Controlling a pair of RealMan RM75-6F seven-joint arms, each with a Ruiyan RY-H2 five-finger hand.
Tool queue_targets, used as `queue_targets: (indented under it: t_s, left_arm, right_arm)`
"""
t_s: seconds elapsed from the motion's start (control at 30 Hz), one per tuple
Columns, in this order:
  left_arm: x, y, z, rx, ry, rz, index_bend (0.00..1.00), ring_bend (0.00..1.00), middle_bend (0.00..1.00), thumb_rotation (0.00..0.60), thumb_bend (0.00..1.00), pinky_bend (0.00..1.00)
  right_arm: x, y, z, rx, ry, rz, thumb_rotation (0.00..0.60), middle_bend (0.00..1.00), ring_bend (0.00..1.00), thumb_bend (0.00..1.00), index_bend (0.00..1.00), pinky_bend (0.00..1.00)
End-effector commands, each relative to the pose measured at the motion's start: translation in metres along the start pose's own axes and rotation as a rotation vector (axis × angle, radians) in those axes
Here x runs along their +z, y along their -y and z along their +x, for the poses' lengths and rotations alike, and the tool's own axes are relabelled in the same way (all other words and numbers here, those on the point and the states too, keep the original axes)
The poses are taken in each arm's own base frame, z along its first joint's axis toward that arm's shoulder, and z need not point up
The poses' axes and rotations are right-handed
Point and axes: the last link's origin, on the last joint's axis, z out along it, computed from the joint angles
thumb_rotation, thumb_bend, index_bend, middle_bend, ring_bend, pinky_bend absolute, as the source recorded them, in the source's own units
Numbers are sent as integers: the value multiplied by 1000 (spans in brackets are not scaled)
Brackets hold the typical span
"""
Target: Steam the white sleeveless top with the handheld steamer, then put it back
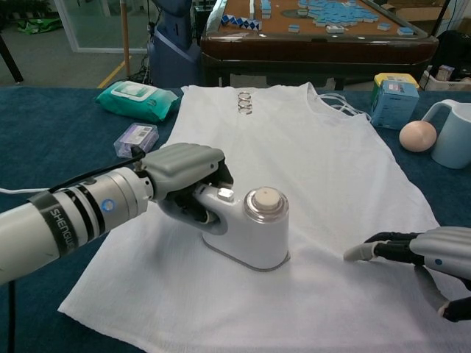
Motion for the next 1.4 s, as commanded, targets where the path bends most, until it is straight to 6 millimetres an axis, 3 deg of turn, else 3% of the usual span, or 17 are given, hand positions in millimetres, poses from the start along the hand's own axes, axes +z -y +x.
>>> queue_targets:
  t_s: [0.03,0.57,0.97,1.17,1.23,1.4]
  left_arm:
    - [-11,-4,-1,24,8,-33,843,625,743,600,120,695]
    - [-51,-13,-7,63,66,-124,843,624,742,600,120,682]
    - [-80,-2,-6,78,114,-133,843,621,740,600,120,681]
    - [-100,15,9,65,96,-98,842,618,736,600,121,676]
    - [-105,22,16,49,75,-74,841,617,736,600,120,674]
    - [-115,56,45,-8,-25,54,840,615,734,600,121,666]
  right_arm:
    - [0,0,0,0,1,1,600,155,59,1000,26,139]
    - [-2,1,-2,0,0,6,600,155,59,1000,26,139]
    - [-10,-2,1,-1,-18,-6,600,155,59,1000,25,139]
    - [-15,-2,8,1,-58,-6,600,155,59,1000,25,139]
    - [-17,-2,12,1,-83,-4,600,155,59,958,25,139]
    - [-27,-5,38,-15,-224,-12,600,155,59,563,25,139]
